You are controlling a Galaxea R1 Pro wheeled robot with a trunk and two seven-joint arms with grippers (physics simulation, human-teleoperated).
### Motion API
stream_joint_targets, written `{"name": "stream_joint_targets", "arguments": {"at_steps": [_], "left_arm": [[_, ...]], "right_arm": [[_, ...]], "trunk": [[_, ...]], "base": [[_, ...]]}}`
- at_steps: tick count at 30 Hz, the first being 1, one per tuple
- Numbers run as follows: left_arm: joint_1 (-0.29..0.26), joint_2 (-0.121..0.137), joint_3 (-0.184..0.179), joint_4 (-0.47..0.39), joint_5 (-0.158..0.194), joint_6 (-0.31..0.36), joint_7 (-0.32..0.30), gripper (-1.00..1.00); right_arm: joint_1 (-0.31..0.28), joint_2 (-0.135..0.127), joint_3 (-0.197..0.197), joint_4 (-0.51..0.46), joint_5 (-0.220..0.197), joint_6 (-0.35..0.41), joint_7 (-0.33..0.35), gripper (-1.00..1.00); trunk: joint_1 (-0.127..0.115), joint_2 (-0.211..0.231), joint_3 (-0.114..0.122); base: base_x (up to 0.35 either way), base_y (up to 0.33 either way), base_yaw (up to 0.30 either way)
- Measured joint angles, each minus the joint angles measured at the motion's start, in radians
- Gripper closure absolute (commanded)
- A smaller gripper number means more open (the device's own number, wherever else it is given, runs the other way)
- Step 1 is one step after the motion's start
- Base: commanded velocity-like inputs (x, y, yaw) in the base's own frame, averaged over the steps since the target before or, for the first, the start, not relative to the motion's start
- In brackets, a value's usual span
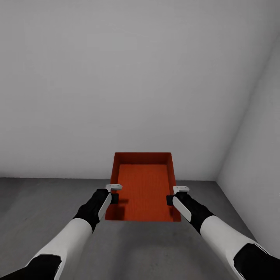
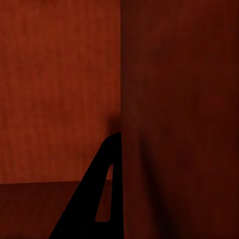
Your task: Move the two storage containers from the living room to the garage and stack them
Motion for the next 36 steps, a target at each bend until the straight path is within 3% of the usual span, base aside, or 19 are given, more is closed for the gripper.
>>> {"name": "stream_joint_targets", "arguments": {"at_steps": [36], "left_arm": [[0.0, 0.0, 0.001, -0.003, -0.003, 0.0, -0.001, 1.0]], "right_arm": [[0.0, 0.0, -0.001, 0.0, 0.0, -0.003, 0.0, 1.0]], "trunk": [[0.0, 0.0, 0.0]], "base": [[0.006, 0.0, -0.001]]}}
